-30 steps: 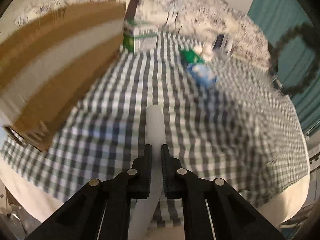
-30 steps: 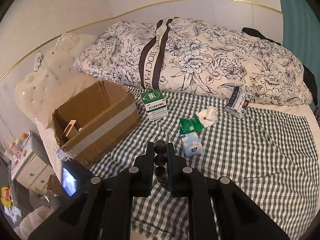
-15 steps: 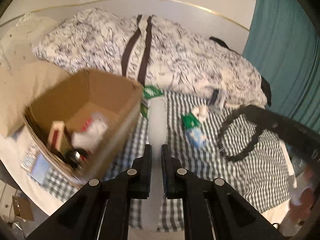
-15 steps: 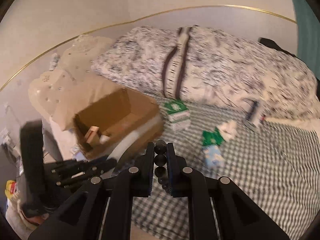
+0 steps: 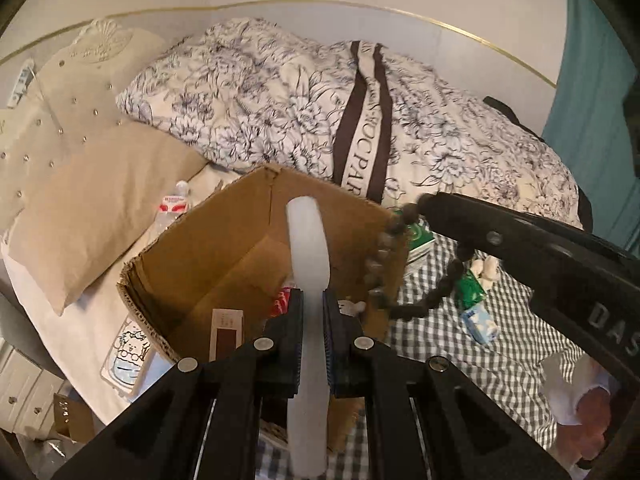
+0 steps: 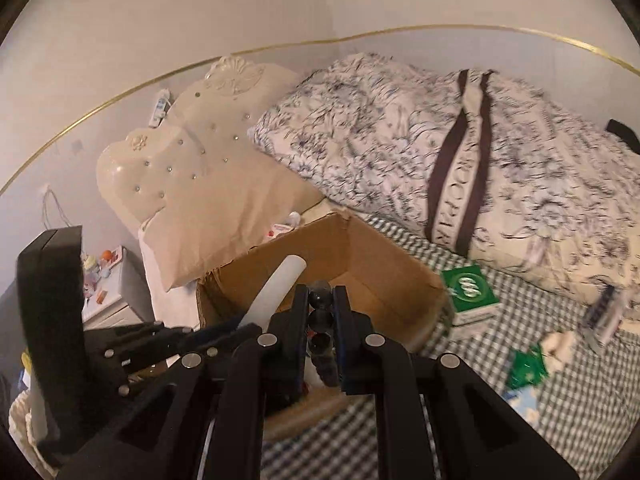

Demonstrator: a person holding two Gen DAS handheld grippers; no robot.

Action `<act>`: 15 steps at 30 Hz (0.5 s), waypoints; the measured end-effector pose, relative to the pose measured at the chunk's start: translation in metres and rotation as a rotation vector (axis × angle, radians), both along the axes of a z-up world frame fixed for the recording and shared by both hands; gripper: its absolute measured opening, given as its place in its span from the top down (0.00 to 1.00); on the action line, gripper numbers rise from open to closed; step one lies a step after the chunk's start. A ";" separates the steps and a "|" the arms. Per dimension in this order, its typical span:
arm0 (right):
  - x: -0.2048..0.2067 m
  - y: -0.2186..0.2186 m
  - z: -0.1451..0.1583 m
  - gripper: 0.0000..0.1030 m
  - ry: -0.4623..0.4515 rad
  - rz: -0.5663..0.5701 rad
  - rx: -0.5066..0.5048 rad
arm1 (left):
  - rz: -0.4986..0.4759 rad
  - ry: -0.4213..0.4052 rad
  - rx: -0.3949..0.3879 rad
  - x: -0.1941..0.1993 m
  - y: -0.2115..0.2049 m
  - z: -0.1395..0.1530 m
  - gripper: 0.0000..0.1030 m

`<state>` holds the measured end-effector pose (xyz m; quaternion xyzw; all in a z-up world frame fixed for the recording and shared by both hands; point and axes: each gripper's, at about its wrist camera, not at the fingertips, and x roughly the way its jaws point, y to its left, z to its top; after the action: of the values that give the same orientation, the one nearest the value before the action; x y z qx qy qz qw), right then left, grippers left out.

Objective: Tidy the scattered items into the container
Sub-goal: 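Carry the bracelet and foam tube into the cardboard box while both grippers open, then lift both grippers out of the cardboard box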

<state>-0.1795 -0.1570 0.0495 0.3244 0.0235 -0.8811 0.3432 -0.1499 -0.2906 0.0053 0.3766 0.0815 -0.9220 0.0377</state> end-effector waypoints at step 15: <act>-0.031 0.065 -0.014 0.19 0.031 -0.244 -0.101 | 0.070 -0.004 0.007 -0.002 0.010 -0.016 0.07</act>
<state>-0.2110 -0.0918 0.0351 0.2935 -0.0553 -0.9213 0.2489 -0.1522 -0.2809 -0.0109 0.3753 0.0976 -0.9192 0.0689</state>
